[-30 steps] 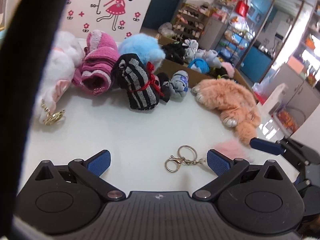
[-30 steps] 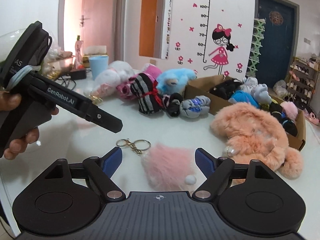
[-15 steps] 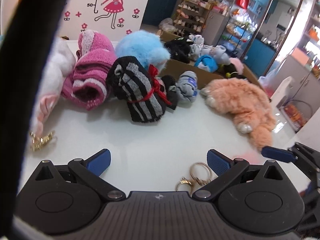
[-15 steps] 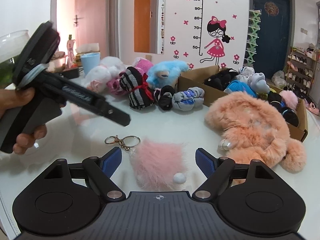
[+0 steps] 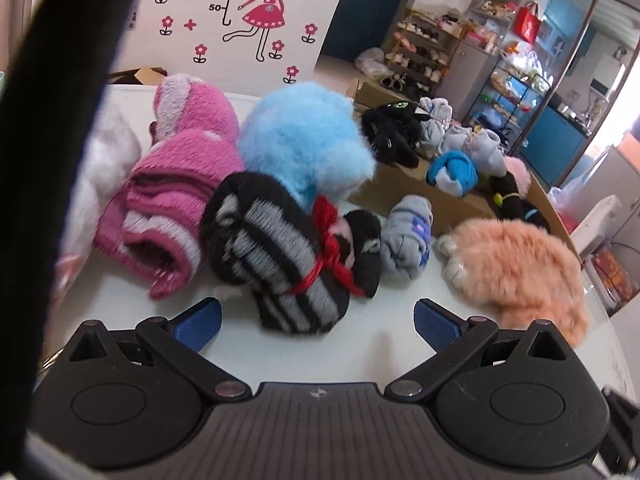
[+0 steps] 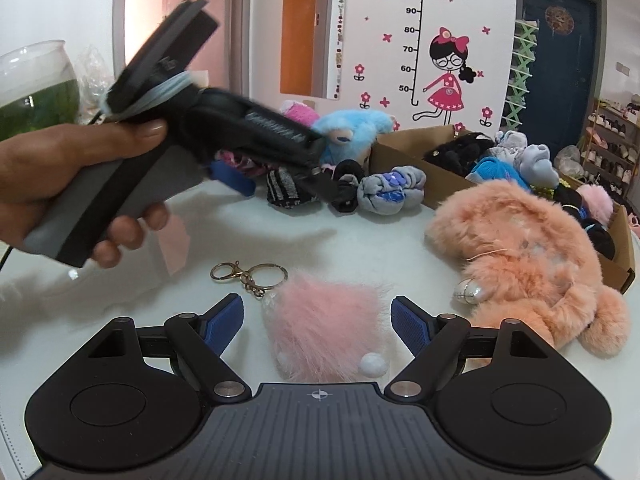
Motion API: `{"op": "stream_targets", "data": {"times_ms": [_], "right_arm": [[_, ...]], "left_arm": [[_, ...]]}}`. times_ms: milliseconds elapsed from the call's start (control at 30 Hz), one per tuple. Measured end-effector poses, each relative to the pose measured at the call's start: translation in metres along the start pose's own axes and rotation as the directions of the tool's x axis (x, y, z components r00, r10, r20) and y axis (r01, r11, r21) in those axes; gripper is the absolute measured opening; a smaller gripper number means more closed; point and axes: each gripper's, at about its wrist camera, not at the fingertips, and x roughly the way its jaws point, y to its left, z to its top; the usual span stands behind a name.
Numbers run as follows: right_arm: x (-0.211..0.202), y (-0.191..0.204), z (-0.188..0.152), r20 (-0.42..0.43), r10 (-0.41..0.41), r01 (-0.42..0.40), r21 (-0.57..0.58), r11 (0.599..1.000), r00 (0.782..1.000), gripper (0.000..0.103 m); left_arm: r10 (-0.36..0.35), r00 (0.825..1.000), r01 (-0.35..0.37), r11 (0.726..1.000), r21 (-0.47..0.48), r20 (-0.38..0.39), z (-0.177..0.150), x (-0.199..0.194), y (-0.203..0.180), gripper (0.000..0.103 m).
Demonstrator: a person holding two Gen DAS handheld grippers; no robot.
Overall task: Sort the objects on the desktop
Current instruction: 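Grasp the black-grey striped sock with red bow with the left gripper while the right grasps the pink fur keychain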
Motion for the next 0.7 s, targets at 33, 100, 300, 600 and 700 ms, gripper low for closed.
{"op": "stream_targets", "data": {"times_ms": [33,100,300,600,700], "right_arm": [[0.001,0.0,0.0,-0.003,0.003,-0.003,0.001,1.0,1.0,0.085],[0.003,-0.001,-0.001,-0.011,0.009,-0.009,0.004,1.0,1.0,0.085],[0.007,-0.002,-0.001,-0.023,0.011,-0.011,0.009,1.0,1.0,0.085],[0.009,-0.004,-0.001,-0.033,0.007,-0.006,0.019,1.0,0.999,0.084],[0.009,-0.006,-0.001,-0.04,0.008,-0.007,0.026,1.0,0.999,0.079]], "left_arm": [[0.008,1.0,-0.008,1.0,-0.002,0.005,0.001,0.001,0.0,0.102],[0.02,1.0,-0.02,1.0,-0.004,0.017,0.001,0.002,0.0,0.102],[0.051,0.997,-0.048,0.998,-0.048,0.062,0.003,0.001,0.008,0.102],[0.119,0.987,-0.106,0.987,-0.117,0.11,0.004,-0.004,0.012,0.087],[0.081,0.99,-0.066,0.99,-0.128,0.111,0.004,-0.008,0.016,0.063]]}}
